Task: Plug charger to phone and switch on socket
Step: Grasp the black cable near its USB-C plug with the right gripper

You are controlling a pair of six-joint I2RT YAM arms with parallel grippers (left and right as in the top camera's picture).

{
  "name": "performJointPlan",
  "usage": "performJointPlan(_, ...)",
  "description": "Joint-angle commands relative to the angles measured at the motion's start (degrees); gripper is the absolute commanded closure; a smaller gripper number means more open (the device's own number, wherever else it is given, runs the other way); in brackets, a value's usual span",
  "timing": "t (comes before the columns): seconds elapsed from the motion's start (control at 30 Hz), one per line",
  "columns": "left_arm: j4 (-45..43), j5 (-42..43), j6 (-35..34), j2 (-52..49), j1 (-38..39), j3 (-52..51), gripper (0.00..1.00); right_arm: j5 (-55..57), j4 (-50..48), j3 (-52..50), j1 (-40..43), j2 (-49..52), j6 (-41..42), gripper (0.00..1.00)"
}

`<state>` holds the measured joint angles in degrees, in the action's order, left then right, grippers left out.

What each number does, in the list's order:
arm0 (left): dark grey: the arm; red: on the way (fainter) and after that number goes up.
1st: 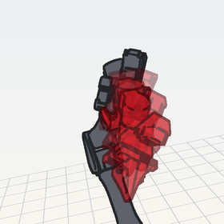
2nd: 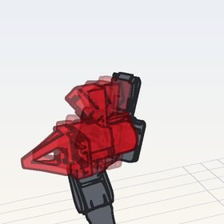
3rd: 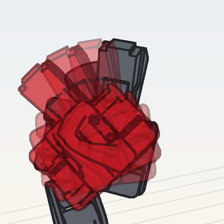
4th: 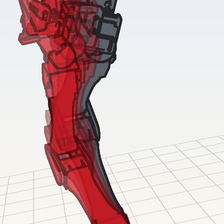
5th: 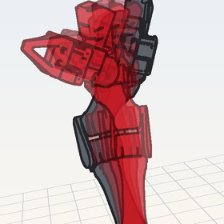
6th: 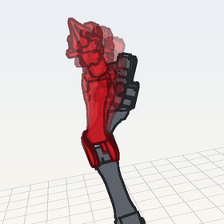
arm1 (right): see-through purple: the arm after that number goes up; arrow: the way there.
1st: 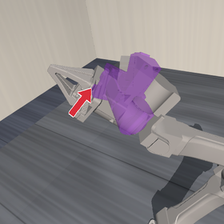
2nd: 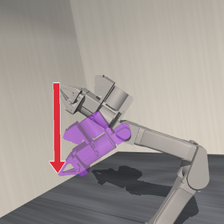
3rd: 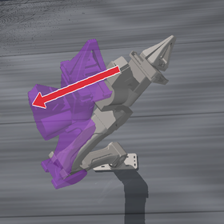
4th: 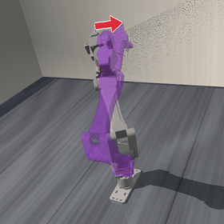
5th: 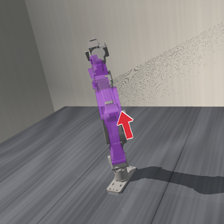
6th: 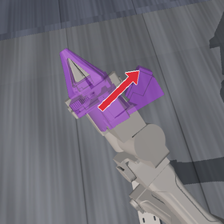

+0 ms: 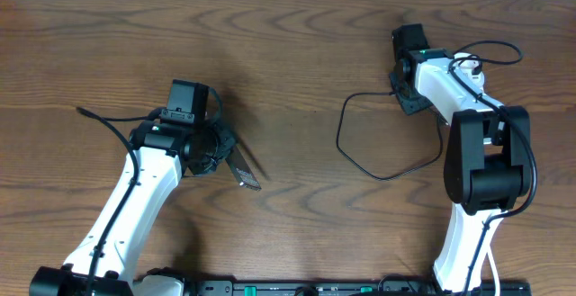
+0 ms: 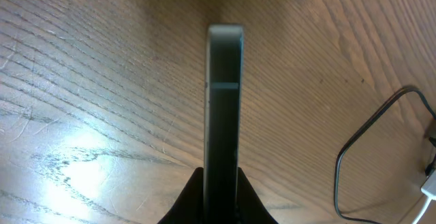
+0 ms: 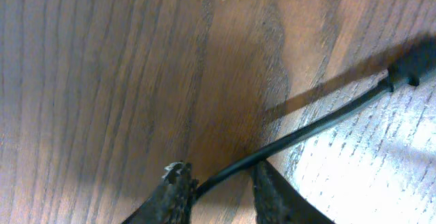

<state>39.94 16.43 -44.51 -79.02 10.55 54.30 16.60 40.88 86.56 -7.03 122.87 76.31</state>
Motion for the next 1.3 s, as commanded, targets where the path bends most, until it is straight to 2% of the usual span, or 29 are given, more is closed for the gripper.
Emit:
performJointPlan(0.0, -0.20, 0.90, 0.98, 0.15, -0.13, 0.28, 0.93, 2.19, -0.04, 1.07, -1.25, 2.56, -1.62, 0.78)
performJointPlan(0.1, -0.15, 0.92, 0.98, 0.15, -0.13, 0.28, 0.93, 2.19, -0.79, 1.07, -2.51, 3.87, -2.54, 0.88)
performJointPlan(0.23, -0.15, 0.92, 0.98, 0.15, -0.13, 0.28, 0.92, 1.81, -7.17, 1.07, -4.83, 4.04, -13.62, 0.97)
performJointPlan(0.37, -0.13, 0.92, 0.98, 0.15, -0.13, 0.28, 0.93, -2.49, -12.33, 1.07, -8.13, 4.04, -25.16, 0.99)
performJointPlan(0.5, -0.13, 0.92, 0.98, 0.15, -0.13, 0.28, 0.93, -9.03, -13.20, 1.07, -12.66, 4.04, -38.29, 0.99)
performJointPlan(0.6, -0.13, 0.92, 0.98, 0.15, -0.13, 0.28, 0.93, -13.84, -9.97, 1.07, -17.49, 4.04, -50.90, 0.98)
performJointPlan(0.77, -0.11, 0.92, 0.98, 0.15, -0.13, 0.28, 0.93, -14.19, 4.35, 1.05, -24.63, 4.04, -56.94, 0.96)
performJointPlan(0.87, -0.13, 0.92, 0.98, 0.15, -0.13, 0.28, 0.93, -14.16, 11.96, 0.90, -28.44, 4.04, -56.87, 0.90)
performJointPlan(0.9, -0.13, 0.92, 0.98, 0.15, -0.13, 0.28, 0.93, -14.14, 14.19, 0.87, -29.86, 4.04, -56.72, 0.78)
performJointPlan(0.93, -0.11, 0.92, 0.98, 0.15, -0.13, 0.28, 0.93, -14.14, 15.32, 0.87, -30.84, 4.04, -55.82, 0.60)
performJointPlan(1.0, -0.11, 0.92, 1.01, 0.15, -0.13, 0.28, 0.93, -13.97, 15.28, 0.87, -31.23, 4.04, -54.47, 0.56)
performJointPlan(1.07, -0.11, 0.92, 1.01, 0.15, -0.13, 0.28, 0.93, -13.75, 15.06, 1.22, -30.95, 4.02, -52.68, 0.43)
performJointPlan(1.17, -0.11, 0.94, 0.98, 0.15, -0.13, 0.28, 0.93, -12.04, 15.02, 2.34, -28.65, 4.02, -45.53, 0.38)
performJointPlan(1.27, -0.11, 0.92, 0.98, 0.15, -0.13, 0.28, 0.93, -12.09, 11.93, 2.54, -25.46, 4.02, -39.45, 0.39)
